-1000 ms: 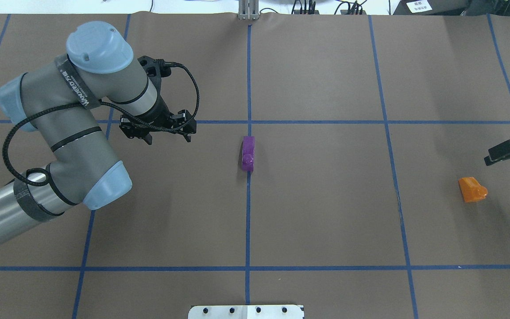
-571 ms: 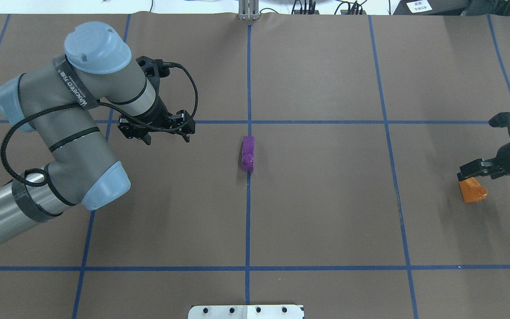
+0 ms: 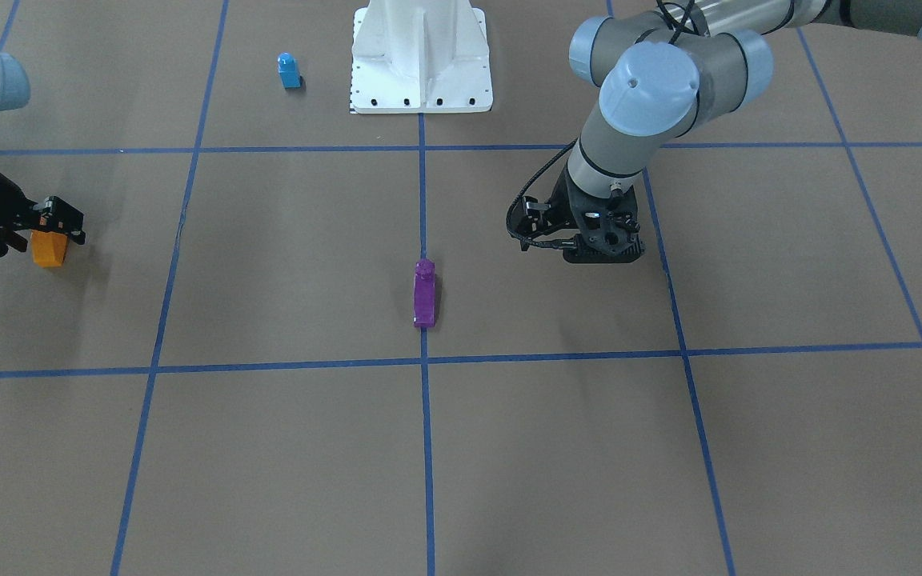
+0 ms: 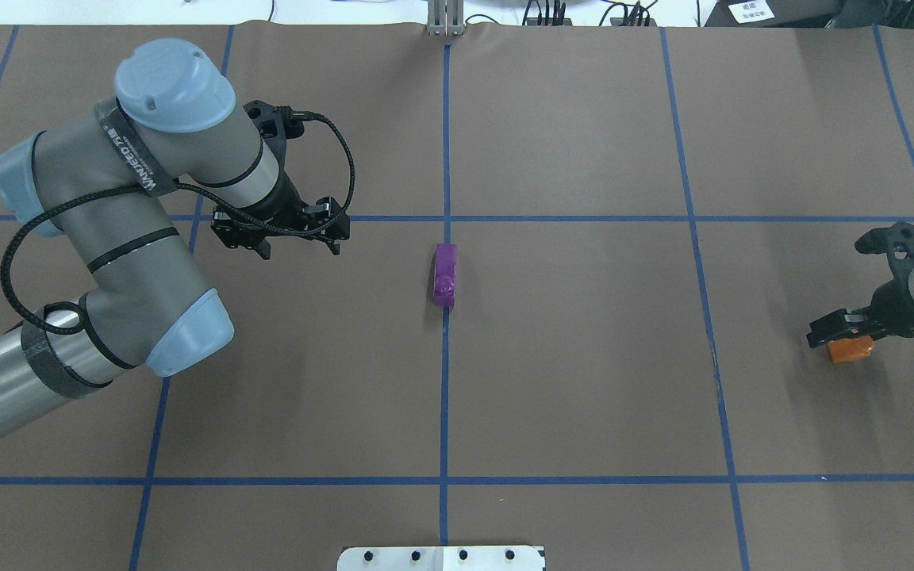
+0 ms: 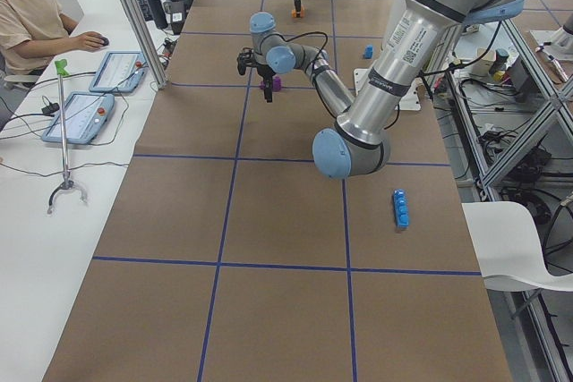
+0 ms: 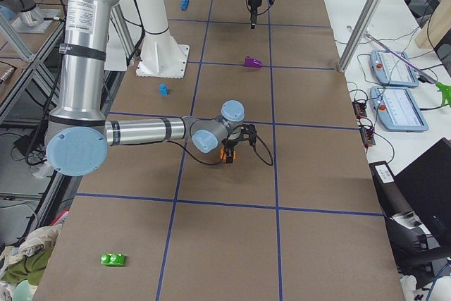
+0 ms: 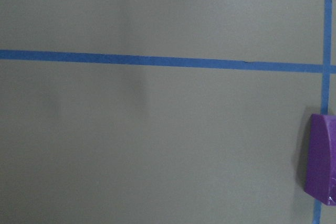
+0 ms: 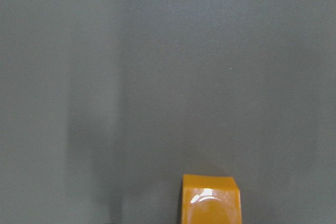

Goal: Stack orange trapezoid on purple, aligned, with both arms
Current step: 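Lower the right gripper onto the orange trapezoid block and grasp it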

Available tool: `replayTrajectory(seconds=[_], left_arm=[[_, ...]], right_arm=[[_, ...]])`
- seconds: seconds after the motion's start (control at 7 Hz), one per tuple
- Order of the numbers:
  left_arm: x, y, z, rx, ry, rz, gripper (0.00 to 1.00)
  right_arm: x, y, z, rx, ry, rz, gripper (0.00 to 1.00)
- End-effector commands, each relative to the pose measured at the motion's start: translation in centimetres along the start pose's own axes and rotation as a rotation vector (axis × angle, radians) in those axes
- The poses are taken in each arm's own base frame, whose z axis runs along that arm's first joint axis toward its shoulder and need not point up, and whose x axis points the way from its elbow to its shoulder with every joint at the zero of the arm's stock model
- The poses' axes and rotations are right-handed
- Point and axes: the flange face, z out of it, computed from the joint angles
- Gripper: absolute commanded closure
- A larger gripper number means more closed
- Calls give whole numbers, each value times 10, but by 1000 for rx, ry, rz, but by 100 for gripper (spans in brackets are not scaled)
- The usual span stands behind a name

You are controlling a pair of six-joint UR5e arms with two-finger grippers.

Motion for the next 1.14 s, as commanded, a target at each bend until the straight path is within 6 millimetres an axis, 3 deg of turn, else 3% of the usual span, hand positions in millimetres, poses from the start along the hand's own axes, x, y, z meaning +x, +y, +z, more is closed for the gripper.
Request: replayTrajectory(seconds=[0.0, 0.29, 0.57, 0.71, 1.0], left_arm=[[0, 0, 1, -1, -1, -1, 0], [0, 0, 0, 0, 1, 1, 0], [-17, -2, -3, 7, -6, 22, 0], [-52, -4, -7, 14, -29, 94, 0], [-124, -2, -10, 14, -75, 174, 0]], right_arm=[[6, 10, 2, 10, -12, -23, 100], [11, 20, -6, 18, -22, -27, 100], [-16, 6, -27, 65, -50, -41, 100], [-50, -27, -39, 100, -74, -58, 100], [-172, -117, -85, 96, -54, -34, 100]])
